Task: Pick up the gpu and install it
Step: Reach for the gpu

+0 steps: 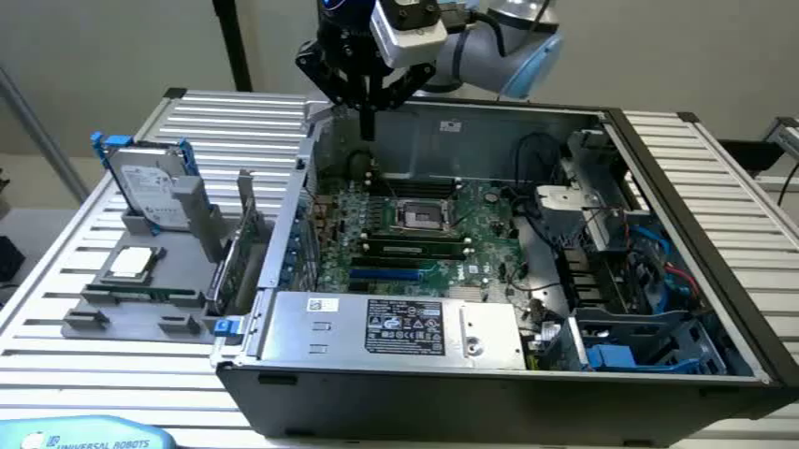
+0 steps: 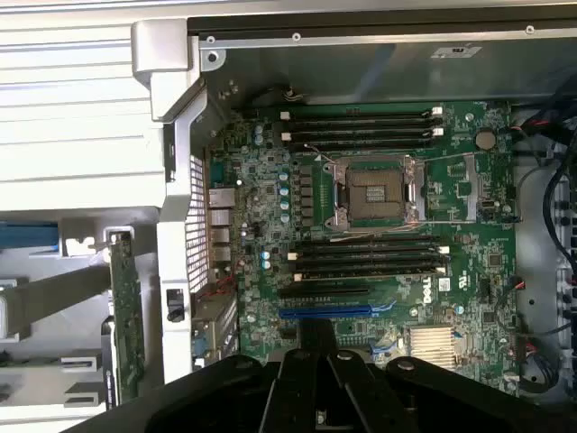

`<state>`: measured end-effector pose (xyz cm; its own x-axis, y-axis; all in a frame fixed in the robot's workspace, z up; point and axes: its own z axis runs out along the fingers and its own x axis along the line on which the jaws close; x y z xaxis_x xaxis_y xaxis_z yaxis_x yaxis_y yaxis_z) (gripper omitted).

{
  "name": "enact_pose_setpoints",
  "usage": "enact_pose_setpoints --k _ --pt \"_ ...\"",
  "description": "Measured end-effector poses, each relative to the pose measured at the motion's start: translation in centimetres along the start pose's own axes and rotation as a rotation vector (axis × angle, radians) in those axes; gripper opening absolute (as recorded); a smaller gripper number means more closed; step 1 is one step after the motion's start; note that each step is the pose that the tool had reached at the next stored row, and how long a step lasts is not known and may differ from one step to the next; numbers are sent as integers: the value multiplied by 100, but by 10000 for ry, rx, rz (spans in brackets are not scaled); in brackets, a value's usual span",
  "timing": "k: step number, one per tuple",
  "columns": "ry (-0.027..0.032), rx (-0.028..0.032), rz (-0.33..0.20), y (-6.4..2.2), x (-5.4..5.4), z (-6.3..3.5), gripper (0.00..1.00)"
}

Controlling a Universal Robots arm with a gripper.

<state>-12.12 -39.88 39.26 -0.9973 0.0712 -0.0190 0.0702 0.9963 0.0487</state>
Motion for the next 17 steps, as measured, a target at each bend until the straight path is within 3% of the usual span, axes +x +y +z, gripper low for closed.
enact_pose_setpoints --k 11,17 --pt "2 2 3 -8 21 -2 11" --pt "0 0 0 -69 284 -9 11"
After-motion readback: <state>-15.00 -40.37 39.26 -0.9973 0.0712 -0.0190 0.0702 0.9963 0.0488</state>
